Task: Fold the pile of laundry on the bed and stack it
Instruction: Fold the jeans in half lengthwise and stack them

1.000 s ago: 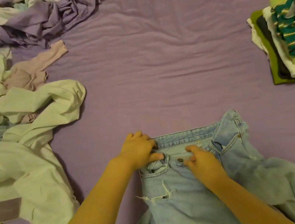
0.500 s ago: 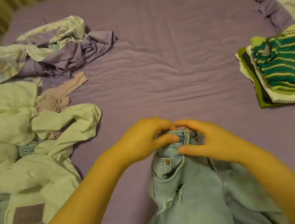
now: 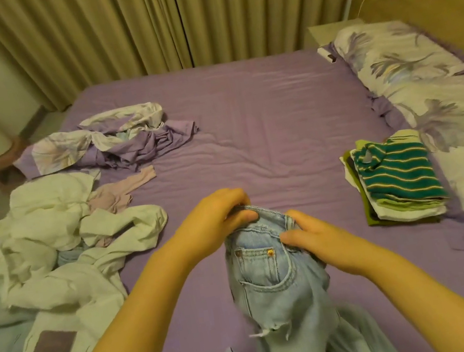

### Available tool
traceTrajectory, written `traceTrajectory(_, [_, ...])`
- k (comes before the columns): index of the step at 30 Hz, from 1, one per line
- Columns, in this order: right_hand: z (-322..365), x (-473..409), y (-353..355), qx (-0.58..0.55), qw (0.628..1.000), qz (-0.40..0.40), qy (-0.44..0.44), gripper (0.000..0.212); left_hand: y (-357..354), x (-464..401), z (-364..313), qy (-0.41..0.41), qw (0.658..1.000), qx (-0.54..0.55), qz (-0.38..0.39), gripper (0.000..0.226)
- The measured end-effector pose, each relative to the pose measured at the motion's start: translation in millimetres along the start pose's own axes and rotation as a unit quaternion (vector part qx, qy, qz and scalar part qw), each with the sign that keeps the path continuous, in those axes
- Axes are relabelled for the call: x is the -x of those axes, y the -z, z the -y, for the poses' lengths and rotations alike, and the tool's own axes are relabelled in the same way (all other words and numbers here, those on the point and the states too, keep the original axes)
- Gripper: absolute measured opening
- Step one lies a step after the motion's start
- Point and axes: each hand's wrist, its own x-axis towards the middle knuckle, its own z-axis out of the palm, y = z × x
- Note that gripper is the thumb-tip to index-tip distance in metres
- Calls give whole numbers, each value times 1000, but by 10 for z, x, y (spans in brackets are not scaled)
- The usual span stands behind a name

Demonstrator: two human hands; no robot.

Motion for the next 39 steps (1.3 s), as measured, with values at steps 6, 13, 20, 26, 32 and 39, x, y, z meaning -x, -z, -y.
traceTrajectory(6, [-375,6,-189,19,999,-20,25,15,-291,482,347,116,987,107,13,35])
traceTrajectory(13, [-933,-419,-698,25,1000,-4,-1,9,-746,802,1018,214,976,36,36,48])
traceTrajectory(20, [-1221,-834,-1046,-21,998,31,-57,17,-944,974,1555,430,826,360,-60,35])
traceTrajectory(26, [-1345,-1276,-1382,167,985,-27,-38,28,-909,1155,1766,440,735,496,-143,33])
traceTrajectory(32, [-1177,-1741,-985,132,989,67,27,39,-624,1082,1797,289,818,462,-183,39])
traceTrajectory(39, [-1480,-2151,-815,451,872,190,-13,66,-458,1040,1746,201,851,468,-128,34])
